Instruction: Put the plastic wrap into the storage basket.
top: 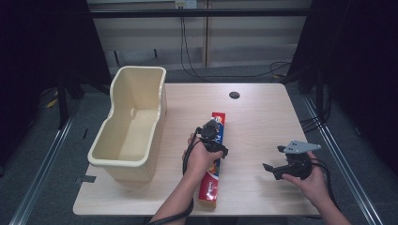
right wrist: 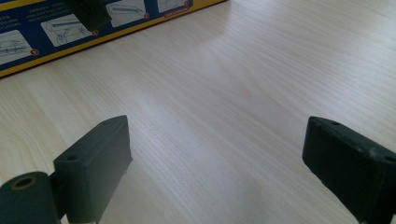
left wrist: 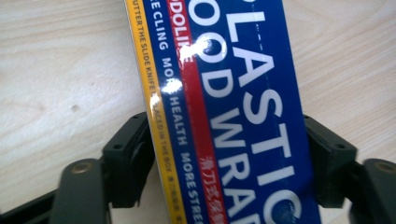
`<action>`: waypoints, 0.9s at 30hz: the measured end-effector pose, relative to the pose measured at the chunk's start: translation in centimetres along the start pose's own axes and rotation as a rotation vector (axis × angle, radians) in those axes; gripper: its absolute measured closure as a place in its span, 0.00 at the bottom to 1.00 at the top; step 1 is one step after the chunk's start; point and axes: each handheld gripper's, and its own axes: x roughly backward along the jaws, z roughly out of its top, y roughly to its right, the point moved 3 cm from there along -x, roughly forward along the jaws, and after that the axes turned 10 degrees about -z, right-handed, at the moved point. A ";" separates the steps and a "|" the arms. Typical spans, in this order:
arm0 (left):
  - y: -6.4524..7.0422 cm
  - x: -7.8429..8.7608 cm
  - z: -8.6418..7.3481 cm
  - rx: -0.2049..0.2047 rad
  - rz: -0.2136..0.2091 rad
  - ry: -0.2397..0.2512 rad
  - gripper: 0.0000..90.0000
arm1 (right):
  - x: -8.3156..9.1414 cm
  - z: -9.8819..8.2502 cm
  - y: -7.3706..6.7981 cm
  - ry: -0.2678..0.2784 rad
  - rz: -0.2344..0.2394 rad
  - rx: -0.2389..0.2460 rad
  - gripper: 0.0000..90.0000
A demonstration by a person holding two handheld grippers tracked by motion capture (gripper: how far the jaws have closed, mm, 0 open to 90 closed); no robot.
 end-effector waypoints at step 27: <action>-0.7 5.5 1.1 -0.007 0.015 -0.126 0.45 | 0.3 0.3 0.1 0.022 -0.017 -0.005 0.09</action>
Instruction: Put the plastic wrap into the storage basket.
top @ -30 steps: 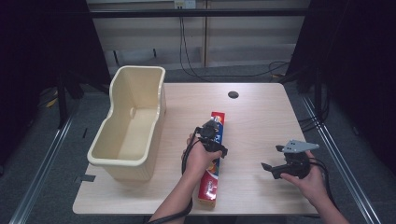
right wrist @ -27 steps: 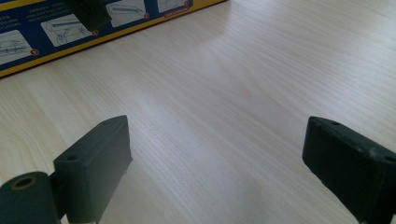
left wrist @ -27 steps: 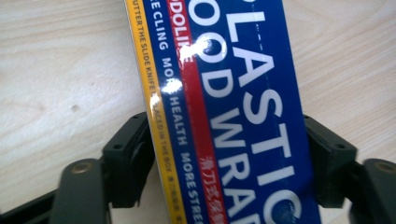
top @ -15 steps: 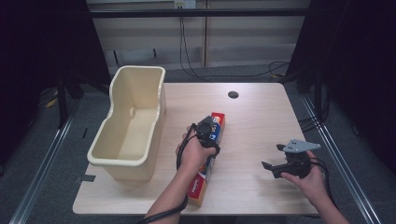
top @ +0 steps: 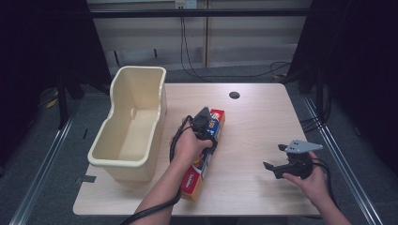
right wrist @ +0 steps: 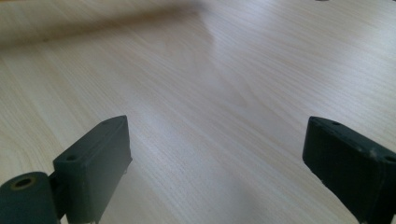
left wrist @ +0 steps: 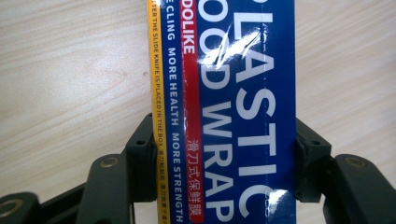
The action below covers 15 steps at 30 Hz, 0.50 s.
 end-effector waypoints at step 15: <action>0.4 4.9 0.6 -0.007 -0.006 -0.009 0.45 | 0.0 0.0 0.0 0.005 0.003 0.003 0.08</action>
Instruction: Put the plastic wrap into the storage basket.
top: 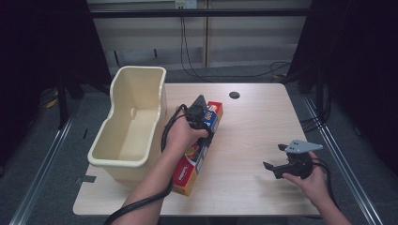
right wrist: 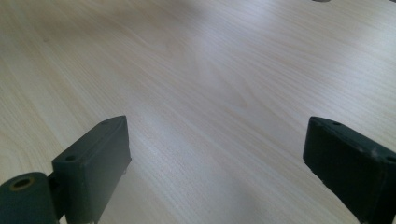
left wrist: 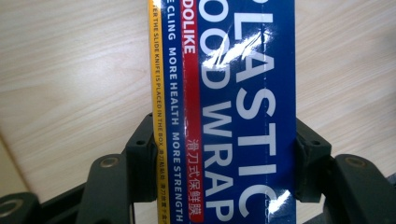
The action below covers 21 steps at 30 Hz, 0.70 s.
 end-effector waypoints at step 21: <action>0.7 5.4 0.7 0.010 -0.032 0.014 0.45 | -0.1 0.1 -0.3 0.008 0.029 0.003 0.05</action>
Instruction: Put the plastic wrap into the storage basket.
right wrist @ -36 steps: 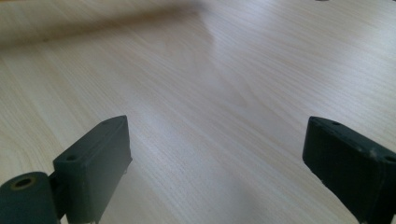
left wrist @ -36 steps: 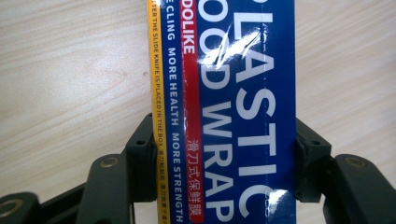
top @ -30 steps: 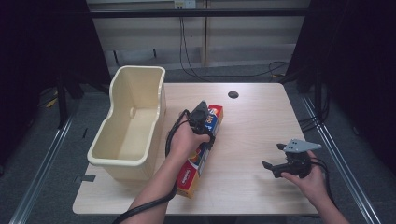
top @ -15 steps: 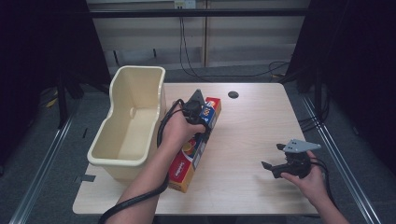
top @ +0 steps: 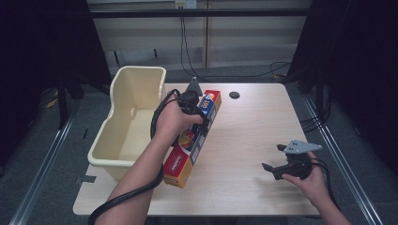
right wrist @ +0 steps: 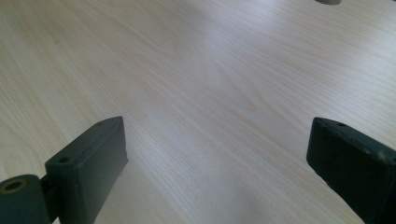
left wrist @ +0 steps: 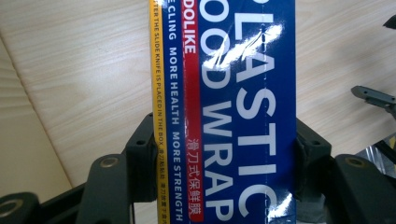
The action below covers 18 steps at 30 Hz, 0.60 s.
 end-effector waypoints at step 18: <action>0.0 3.7 0.3 0.014 -0.006 0.023 0.45 | -0.1 0.0 -0.2 -0.015 0.018 0.004 0.03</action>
